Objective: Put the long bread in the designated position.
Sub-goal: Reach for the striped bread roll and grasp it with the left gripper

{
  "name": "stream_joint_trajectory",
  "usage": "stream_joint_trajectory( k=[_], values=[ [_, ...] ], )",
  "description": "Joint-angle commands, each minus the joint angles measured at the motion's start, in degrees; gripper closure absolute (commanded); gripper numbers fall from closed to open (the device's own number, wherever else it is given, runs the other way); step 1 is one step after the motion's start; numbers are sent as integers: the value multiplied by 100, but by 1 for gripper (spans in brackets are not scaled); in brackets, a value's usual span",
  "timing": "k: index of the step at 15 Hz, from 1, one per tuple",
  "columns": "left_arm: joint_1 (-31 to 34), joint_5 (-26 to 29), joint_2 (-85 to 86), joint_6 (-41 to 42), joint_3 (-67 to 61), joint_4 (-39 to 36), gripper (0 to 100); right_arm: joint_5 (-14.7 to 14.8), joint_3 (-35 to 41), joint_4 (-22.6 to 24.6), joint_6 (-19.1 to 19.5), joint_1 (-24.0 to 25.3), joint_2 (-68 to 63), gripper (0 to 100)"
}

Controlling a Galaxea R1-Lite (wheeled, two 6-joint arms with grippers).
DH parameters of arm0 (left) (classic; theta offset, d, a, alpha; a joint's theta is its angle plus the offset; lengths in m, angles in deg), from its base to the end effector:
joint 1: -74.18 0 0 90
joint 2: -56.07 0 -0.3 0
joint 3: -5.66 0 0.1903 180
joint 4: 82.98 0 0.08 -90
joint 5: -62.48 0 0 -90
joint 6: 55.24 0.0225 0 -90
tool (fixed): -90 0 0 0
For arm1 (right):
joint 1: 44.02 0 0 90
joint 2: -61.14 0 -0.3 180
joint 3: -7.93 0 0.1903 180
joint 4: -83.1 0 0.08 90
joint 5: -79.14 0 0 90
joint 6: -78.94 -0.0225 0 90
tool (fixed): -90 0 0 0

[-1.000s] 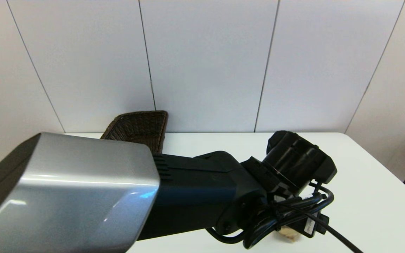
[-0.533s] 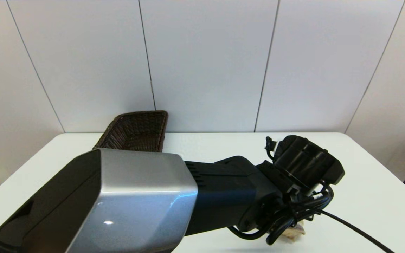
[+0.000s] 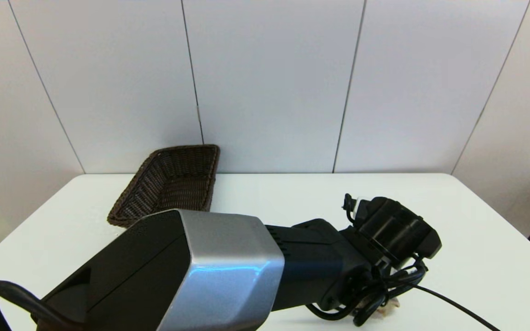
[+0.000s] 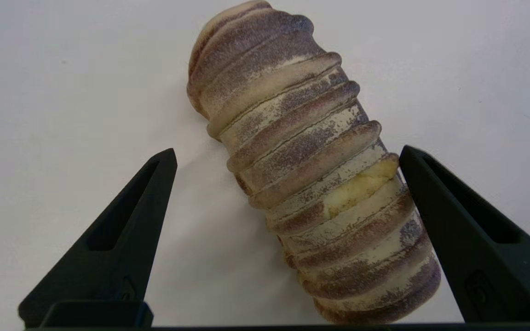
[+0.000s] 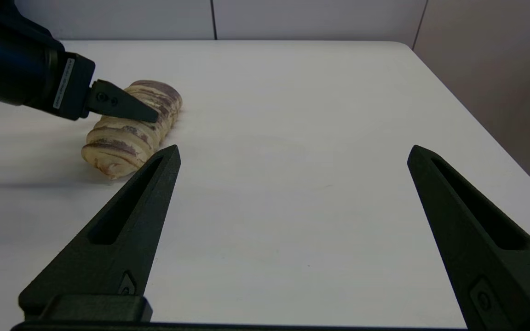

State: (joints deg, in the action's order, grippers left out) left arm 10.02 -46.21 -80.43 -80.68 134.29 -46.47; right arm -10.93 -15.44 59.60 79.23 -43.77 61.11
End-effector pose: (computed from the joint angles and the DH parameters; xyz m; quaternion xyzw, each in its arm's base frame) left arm 0.2151 -0.4275 0.1096 0.0557 0.3550 -0.2867 0.8881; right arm -0.0228 -0.0001 0.0753 -0.0025 0.0014 0.0028 1.0000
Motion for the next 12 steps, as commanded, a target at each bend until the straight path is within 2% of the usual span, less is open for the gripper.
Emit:
stream_joint_trajectory(
  k=[1, 5, 6, 12],
  values=[
    [0, -3, -26, -13, 12, 13, 0, -10, 0, -4, 6, 2, -6, 0],
    [-9, -21, -17, -22, 29, 4, 0, -1, 0, -4, 6, 2, -6, 0],
    [-9, -30, -26, -22, 38, 4, 100, -1, 0, -4, 6, 2, -6, 0],
    [-9, -12, -8, 13, 38, 4, 100, -1, 0, 5, 6, 2, -6, 0]
  ],
)
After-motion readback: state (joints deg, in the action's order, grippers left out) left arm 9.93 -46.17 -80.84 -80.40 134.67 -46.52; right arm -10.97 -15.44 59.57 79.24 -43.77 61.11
